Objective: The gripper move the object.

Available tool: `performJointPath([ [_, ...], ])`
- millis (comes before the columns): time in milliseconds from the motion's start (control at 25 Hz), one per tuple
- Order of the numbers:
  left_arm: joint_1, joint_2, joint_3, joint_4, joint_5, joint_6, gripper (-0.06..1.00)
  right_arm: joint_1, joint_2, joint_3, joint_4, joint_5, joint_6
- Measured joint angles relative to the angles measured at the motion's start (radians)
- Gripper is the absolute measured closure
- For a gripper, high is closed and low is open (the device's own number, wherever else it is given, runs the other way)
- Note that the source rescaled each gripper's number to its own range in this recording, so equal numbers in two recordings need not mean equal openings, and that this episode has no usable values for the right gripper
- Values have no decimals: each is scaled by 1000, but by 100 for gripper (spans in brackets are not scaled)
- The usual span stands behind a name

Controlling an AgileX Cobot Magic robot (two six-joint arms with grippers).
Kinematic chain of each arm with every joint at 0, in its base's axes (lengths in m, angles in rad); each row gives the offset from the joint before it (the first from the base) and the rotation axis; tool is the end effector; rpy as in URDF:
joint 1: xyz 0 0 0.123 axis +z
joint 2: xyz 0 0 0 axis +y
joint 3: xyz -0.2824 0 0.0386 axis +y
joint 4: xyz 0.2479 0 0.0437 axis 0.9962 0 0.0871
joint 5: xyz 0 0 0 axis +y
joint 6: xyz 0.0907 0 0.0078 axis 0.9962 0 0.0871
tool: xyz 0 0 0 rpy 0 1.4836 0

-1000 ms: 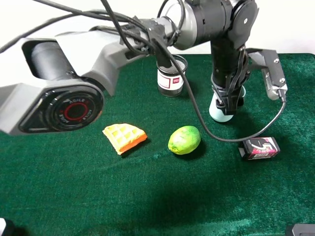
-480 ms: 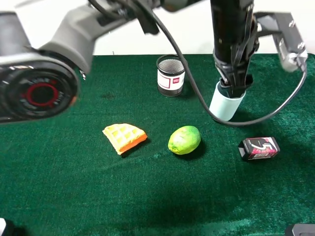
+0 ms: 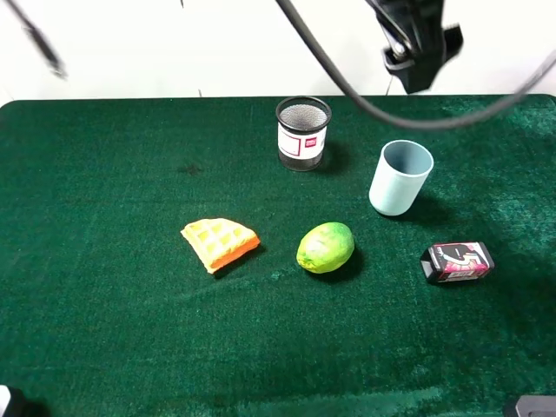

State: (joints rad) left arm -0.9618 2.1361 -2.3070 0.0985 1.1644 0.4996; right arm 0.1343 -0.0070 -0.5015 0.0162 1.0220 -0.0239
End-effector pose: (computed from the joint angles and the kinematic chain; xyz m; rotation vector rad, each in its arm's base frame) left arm 0.2794 -0.3863 0.3547 1.6565 1.8341 -0.0702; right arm -0.0047 0.0006 0.2807 -0.1583 1.9918 0.0902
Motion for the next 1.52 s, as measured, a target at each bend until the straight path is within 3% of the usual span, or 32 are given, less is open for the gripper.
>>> performJointPath([
  [160, 0, -138, 179, 93, 0, -69, -5, 0, 0, 0, 0, 0, 0],
  [480, 0, -401, 488, 180, -1, -265, -5, 0, 0, 0, 0, 0, 0],
  [720, 0, -579, 680, 198, -1, -386, -6, 0, 0, 0, 0, 0, 0],
  [1000, 0, -776, 948, 199, -2, -417, -6, 0, 0, 0, 0, 0, 0],
  [1280, 0, -923, 1225, 129, -4, -425, -6, 0, 0, 0, 0, 0, 0],
  [1520, 67, -1031, 1447, -82, -5, -527, -6, 0, 0, 0, 0, 0, 0],
])
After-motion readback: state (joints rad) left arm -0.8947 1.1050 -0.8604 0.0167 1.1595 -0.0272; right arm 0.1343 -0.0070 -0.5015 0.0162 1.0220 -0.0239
